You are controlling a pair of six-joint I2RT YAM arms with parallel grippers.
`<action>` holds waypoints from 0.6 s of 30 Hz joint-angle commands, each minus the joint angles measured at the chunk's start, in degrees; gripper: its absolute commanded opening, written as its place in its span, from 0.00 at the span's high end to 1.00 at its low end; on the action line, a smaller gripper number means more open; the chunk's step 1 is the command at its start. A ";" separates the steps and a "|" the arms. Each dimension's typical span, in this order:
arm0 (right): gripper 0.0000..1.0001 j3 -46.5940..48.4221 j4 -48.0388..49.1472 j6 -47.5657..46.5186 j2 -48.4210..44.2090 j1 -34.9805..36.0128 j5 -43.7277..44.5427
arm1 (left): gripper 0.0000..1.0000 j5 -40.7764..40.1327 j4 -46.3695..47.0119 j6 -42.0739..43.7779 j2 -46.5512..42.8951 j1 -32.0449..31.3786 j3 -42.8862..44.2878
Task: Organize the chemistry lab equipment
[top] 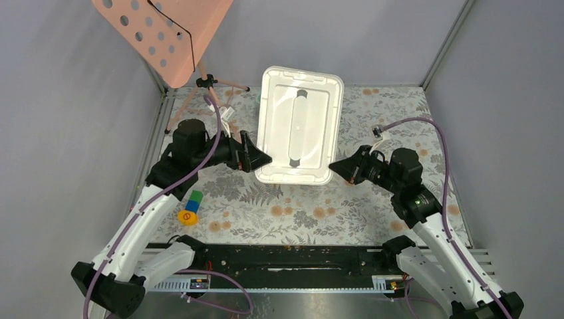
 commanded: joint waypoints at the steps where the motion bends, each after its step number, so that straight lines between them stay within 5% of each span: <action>1: 1.00 -1.00 5.65 -3.56 -1.41 0.57 -5.64 | 0.03 3.12 4.08 -0.48 2.01 -0.05 2.75; 5: 1.00 -0.84 4.78 -4.59 -0.39 0.95 -7.71 | 0.16 7.15 7.28 -2.67 2.96 -0.07 2.52; 8: 1.00 0.49 1.14 -6.60 1.01 1.58 -7.60 | 0.36 8.18 7.80 -4.04 3.73 -0.06 2.65; 12: 0.86 4.65 -6.50 -11.50 3.15 2.71 -2.10 | 0.69 9.26 10.50 -9.97 3.79 -0.05 1.69; 18: 0.60 12.89 -13.30 -16.96 4.24 2.98 3.87 | 0.82 8.01 13.95 -18.36 1.87 -0.07 -0.76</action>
